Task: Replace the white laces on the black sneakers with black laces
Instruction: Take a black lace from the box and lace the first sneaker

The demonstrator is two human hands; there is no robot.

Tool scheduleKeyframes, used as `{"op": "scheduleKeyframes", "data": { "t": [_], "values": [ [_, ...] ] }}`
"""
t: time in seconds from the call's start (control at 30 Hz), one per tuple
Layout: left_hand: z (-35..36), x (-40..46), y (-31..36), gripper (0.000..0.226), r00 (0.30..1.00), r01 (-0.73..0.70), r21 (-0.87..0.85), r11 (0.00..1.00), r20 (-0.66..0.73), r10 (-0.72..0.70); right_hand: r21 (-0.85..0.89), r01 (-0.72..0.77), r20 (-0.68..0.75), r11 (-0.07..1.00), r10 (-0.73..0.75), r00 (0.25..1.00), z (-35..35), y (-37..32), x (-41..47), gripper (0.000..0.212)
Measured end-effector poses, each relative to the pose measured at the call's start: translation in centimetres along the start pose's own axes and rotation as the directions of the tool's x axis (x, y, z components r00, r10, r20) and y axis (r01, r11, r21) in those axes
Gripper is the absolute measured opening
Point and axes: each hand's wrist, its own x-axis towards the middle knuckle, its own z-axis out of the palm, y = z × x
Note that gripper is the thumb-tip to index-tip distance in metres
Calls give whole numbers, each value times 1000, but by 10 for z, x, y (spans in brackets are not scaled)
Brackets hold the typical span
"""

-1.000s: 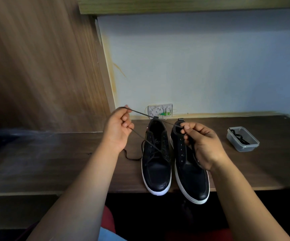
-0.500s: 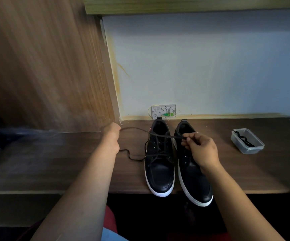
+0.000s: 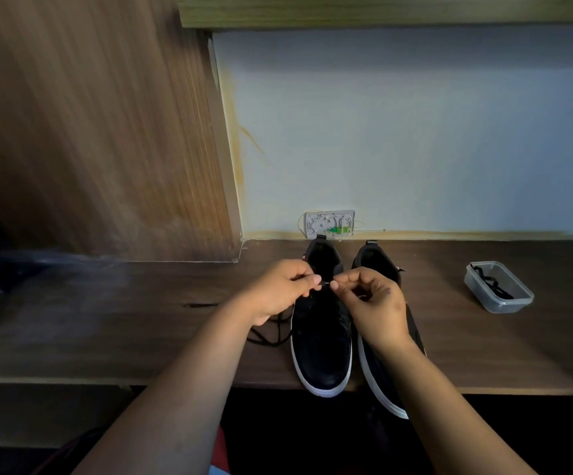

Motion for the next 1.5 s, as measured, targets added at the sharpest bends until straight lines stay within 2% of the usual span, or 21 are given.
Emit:
{"op": "scheduleKeyframes", "data": {
  "t": [0.1, 0.13, 0.2, 0.27, 0.37, 0.43, 0.5, 0.57, 0.63, 0.7, 0.77, 0.8, 0.87, 0.9, 0.97, 1.0, 1.07, 1.2, 1.27, 1.37, 1.5],
  "values": [
    [-8, 10, -12, 21, 989, 40, 199, 979, -150, -10, -99, -26, 31, 995, 29, 999, 2, 20, 7, 12],
    [-8, 14, -17, 21, 973, 72, 273, 959, -230, -8, -219, 31, 67, 975, -16, 998, 2, 28, 10, 11],
    [-3, 18, -25, 23, 945, 138, 365, 921, -328, -12, -501, 208, 197, 840, -123, 973, 4, 40, 11, 5],
    [5, 20, -27, 25, 947, 182, 436, 881, -320, -37, -647, 300, 254, 701, -173, 952, 9, 42, 11, 12],
    [10, 25, -27, 29, 957, 216, 483, 849, -279, -84, -755, 259, 163, 602, -210, 964, 17, 38, 15, 20],
    [8, 29, -28, 28, 953, 227, 456, 861, -288, -99, -774, 180, 124, 608, -132, 983, 19, 34, 21, 29],
    [4, 30, -27, 27, 942, 246, 436, 866, -318, -107, -796, 133, 185, 590, 29, 982, 20, 29, 27, 39],
    [1, 30, -26, 27, 935, 256, 436, 863, -339, -106, -806, 162, 262, 570, 98, 960, 22, 26, 32, 35],
    [0, 29, -26, 28, 935, 252, 428, 868, -340, -104, -723, 94, 237, 685, 117, 965, 24, 27, 34, 23],
    [0, 29, -25, 28, 940, 246, 408, 879, -323, -113, -566, -23, 134, 824, 120, 984, 24, 25, 37, 13],
    [0, 29, -26, 27, 946, 245, 388, 889, -296, -132, -259, -220, -25, 940, 221, 975, 17, 16, 45, 17],
    [0, 29, -26, 25, 949, 248, 376, 893, -279, -146, -47, -329, -89, 943, 324, 942, 11, 10, 51, 20],
    [0, 29, -28, 22, 955, 251, 344, 905, -241, -173, 338, -456, -86, 823, 510, 856, -10, 1, 66, 21],
    [0, 29, -30, 21, 957, 254, 326, 910, -224, -187, 495, -461, -55, 736, 556, 829, -22, -1, 74, 20],
    [0, 29, -32, 20, 957, 264, 309, 913, -199, -209, 687, -402, -32, 606, 578, 815, -47, -2, 88, 14],
    [1, 29, -33, 20, 957, 268, 309, 913, -191, -216, 702, -378, -51, 603, 573, 818, -57, 0, 92, 10],
    [2, 29, -35, 21, 956, 275, 305, 912, -186, -226, 604, -391, -71, 695, 535, 842, -72, 7, 98, 3],
    [8, 28, -35, 24, 953, 291, 327, 899, -176, -245, 111, -500, 72, 859, 495, 866, -67, 23, 92, 47],
    [12, 29, -36, 25, 951, 300, 358, 885, -181, -249, -139, -456, -21, 879, 458, 889, -56, 24, 86, 64],
    [17, 30, -36, 24, 950, 307, 406, 861, -181, -253, -485, -335, -129, 807, 313, 941, -46, 19, 78, 55],
    [24, 30, -36, 24, 954, 299, 445, 845, -174, -246, -629, -196, -13, 752, 241, 970, -35, 14, 65, 31]
  ]
}}
